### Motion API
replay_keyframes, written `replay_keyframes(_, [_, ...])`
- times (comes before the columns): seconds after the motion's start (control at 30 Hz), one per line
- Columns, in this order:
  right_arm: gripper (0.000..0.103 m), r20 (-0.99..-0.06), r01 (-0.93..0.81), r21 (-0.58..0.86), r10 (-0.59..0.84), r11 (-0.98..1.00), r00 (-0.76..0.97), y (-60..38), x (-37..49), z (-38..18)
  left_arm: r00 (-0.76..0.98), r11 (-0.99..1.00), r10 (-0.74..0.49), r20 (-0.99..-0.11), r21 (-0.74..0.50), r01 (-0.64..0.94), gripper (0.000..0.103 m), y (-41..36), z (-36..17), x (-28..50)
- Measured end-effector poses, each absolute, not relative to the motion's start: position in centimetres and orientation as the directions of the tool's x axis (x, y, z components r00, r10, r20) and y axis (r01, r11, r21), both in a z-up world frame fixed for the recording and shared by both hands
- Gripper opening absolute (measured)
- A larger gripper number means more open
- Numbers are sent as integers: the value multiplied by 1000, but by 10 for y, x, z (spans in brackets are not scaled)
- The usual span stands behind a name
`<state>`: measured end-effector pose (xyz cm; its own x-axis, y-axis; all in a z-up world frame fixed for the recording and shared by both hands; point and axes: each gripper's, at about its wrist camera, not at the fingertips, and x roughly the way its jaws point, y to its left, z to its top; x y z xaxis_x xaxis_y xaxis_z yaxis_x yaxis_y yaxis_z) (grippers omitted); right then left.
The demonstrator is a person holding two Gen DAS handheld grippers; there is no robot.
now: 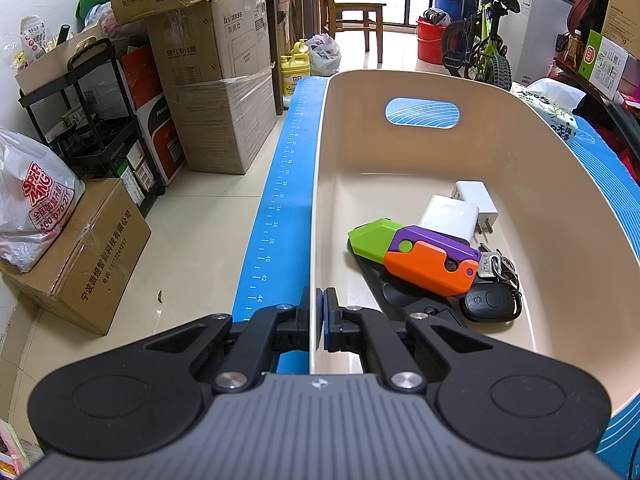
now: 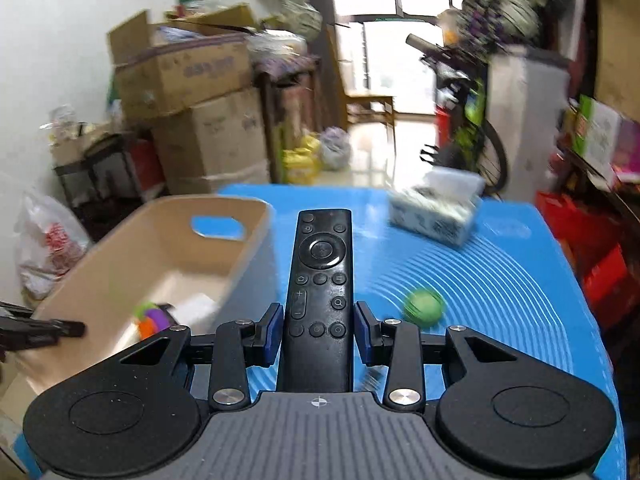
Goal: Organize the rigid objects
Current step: 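Carry the black remote into the basket and open the right gripper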
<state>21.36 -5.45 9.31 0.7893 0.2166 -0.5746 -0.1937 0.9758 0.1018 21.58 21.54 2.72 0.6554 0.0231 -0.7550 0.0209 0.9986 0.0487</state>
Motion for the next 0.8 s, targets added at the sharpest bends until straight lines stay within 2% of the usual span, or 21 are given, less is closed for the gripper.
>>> replay_keyframes(0.2, [43, -537, -289, 123, 309, 949, 785, -12, 229, 111, 655, 999, 23, -755, 48, 21, 5, 215, 27, 216])
replay_keyframes(0.33, [43, -549, -352, 110, 352, 929, 758, 20, 248, 116, 656, 999, 25, -755, 50, 20, 5, 215, 27, 216])
replay_keyframes(0.5, [43, -607, -390, 100, 366, 915, 705, 54, 275, 105, 655, 999, 20, -755, 45, 21, 4, 216, 26, 216])
replay_keyframes(0.8, [43, -766, -448, -30, 267, 894, 584, 109, 305, 65, 655, 999, 21, -756, 45, 21, 4, 218, 26, 216])
